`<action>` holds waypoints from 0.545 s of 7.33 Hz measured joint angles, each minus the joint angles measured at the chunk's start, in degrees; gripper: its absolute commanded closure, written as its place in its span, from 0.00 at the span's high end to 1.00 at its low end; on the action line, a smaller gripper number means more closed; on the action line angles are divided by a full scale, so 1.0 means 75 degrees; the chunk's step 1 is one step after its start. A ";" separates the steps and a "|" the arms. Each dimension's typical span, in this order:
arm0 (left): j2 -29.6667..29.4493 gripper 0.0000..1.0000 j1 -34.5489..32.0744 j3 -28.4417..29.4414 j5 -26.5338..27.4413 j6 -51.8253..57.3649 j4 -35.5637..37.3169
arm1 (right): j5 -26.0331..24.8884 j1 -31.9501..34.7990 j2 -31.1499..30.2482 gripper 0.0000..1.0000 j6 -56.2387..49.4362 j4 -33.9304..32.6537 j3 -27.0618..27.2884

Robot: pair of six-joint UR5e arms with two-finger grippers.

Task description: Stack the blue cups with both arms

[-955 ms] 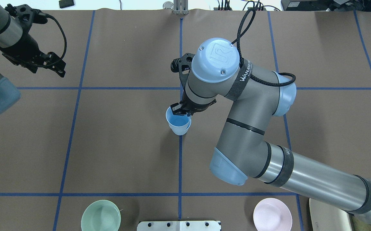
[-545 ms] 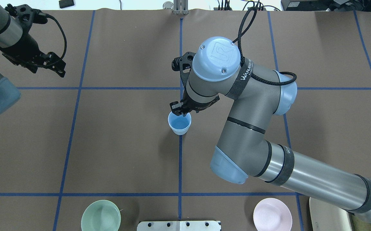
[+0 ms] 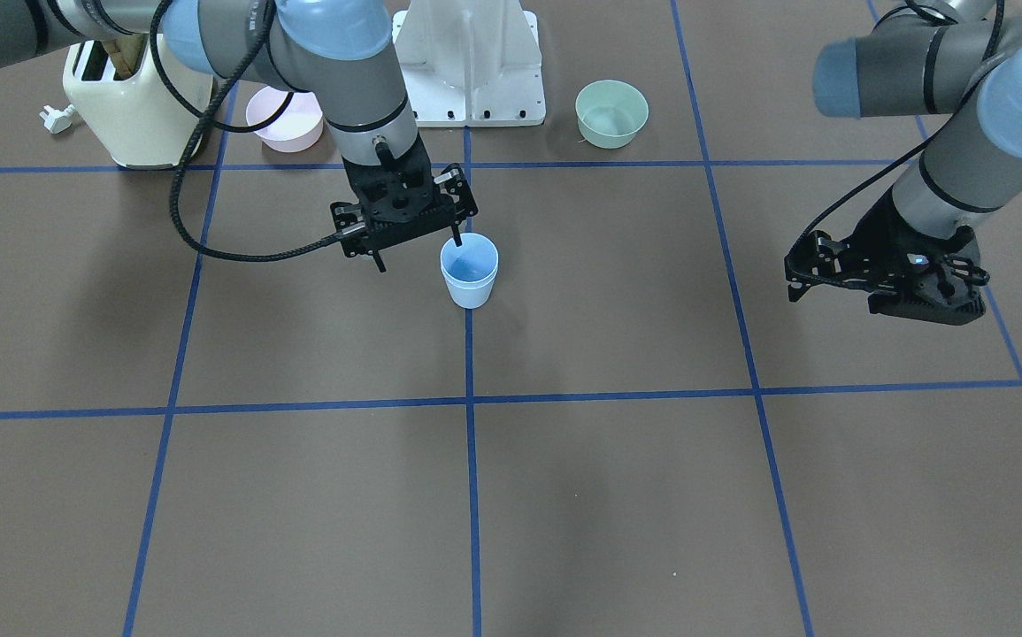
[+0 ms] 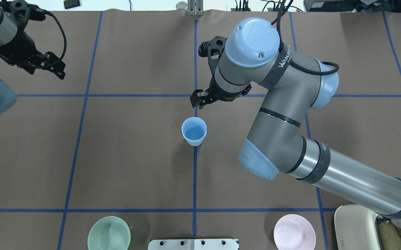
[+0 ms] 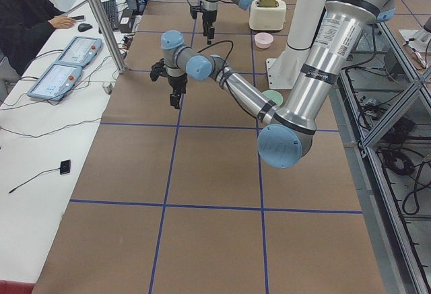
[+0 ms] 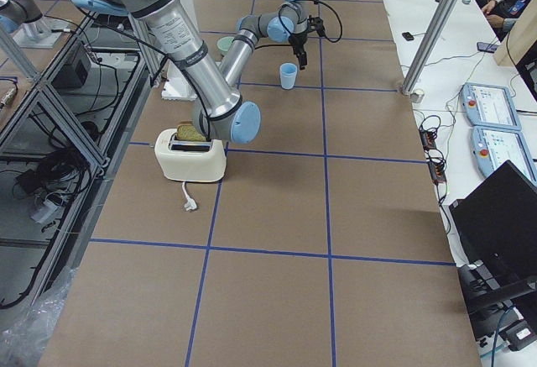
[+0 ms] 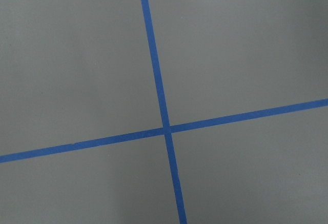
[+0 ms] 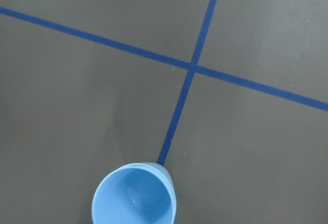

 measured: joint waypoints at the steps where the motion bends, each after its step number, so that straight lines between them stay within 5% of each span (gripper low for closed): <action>1: 0.0039 0.98 -0.0237 0.0041 -0.0024 0.0292 0.0049 | -0.0008 0.0376 -0.0215 1.00 0.0025 0.0385 0.0015; 4: 0.0400 0.98 -0.1223 0.0202 -0.0316 0.1833 0.0238 | 0.0241 0.1932 -0.0902 1.00 -0.0205 0.1047 -0.0132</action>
